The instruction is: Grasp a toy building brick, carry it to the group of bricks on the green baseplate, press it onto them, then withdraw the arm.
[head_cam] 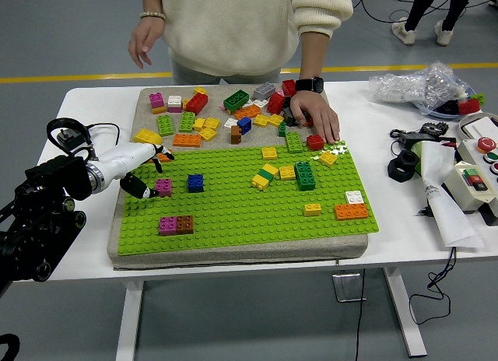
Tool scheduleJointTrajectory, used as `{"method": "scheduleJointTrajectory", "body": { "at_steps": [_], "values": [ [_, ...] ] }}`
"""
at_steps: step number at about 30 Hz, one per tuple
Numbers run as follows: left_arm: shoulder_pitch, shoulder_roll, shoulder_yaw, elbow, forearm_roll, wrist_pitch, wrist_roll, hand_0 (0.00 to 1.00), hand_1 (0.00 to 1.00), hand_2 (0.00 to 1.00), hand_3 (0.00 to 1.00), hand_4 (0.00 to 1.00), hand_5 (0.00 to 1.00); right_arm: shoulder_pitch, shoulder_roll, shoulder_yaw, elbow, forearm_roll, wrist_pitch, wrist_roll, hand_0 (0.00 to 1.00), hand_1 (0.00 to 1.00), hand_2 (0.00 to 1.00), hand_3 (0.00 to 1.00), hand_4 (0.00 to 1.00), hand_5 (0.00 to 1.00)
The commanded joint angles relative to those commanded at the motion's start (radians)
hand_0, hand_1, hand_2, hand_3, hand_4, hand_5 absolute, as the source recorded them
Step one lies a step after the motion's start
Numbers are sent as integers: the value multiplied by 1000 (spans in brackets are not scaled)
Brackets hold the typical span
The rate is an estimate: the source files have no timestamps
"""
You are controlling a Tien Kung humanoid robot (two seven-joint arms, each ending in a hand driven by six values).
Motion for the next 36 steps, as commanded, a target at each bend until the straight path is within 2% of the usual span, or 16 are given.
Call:
{"method": "scheduleJointTrajectory", "body": {
  "at_steps": [15,34,35,36],
  "values": [
    [-22,-22,9,65,0,2,1,820,805,619,801,880,19,2,-1,0,0,-2,1,0,761,676,718,737,998,683],
    [-33,-40,18,89,0,14,6,814,793,596,781,883,33,4,-1,1,0,2,0,0,761,676,718,737,998,683],
    [-34,-41,18,91,0,17,7,804,779,574,693,840,22,4,-1,1,0,2,0,0,761,676,718,737,998,683],
    [-34,-41,19,92,0,18,7,804,779,574,693,840,22,4,-1,1,0,2,0,0,761,676,718,737,998,683]
  ]
}}
